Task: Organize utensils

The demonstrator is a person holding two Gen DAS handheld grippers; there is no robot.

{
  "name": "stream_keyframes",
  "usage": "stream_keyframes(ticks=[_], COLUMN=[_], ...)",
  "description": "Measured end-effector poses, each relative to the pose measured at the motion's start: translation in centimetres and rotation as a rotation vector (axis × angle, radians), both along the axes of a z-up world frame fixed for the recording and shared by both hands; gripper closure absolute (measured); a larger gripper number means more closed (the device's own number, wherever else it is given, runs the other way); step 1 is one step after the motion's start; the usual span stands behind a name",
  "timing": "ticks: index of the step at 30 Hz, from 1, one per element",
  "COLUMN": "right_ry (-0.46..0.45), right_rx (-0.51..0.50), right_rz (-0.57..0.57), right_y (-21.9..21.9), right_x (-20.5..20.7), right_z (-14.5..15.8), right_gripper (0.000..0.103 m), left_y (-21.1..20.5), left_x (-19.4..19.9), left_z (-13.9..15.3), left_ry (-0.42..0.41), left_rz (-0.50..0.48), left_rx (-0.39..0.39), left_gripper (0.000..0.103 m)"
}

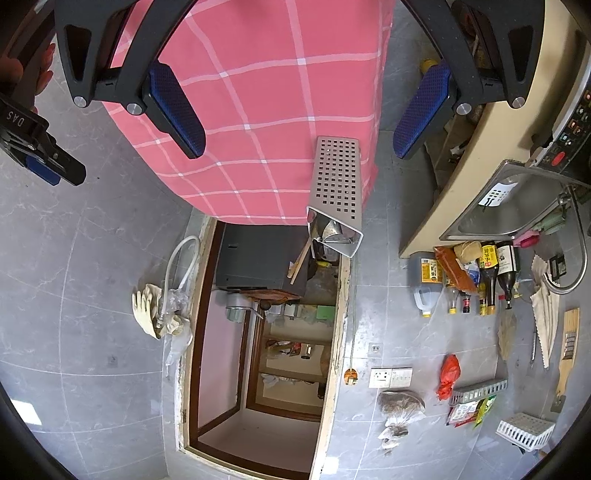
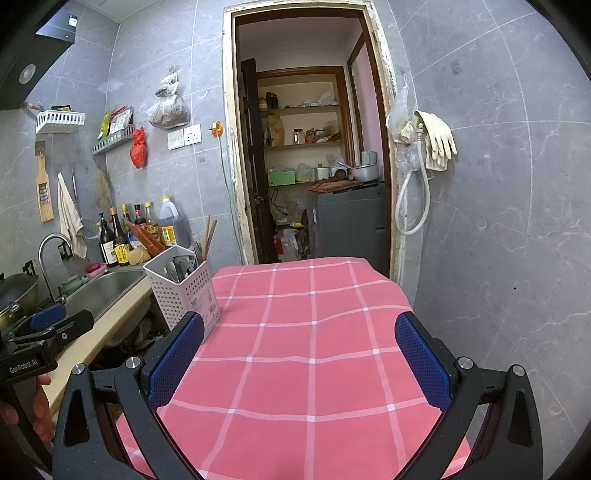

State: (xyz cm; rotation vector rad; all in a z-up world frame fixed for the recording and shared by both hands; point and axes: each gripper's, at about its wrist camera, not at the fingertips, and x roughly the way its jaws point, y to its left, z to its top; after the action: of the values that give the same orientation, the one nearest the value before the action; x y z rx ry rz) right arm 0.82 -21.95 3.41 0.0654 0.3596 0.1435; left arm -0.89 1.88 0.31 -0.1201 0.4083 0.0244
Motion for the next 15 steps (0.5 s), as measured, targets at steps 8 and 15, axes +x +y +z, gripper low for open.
stream_keyframes(ticks=[8,15], right_ry=[-0.001,-0.003], right_rx=[0.003,0.002], right_rz=[-0.001,-0.001], right_y=[-0.15,-0.21], right_x=[-0.09,-0.2], right_z=[0.09,0.08], right_gripper=[0.001,0.001], left_y=[-0.38,-0.59], left_x=[-0.31,-0.48], left_z=[0.25,0.36], left_ry=[-0.004,-0.009], left_rz=[-0.005,-0.009], left_rx=[0.003,0.007], left_gripper=[0.001,0.001])
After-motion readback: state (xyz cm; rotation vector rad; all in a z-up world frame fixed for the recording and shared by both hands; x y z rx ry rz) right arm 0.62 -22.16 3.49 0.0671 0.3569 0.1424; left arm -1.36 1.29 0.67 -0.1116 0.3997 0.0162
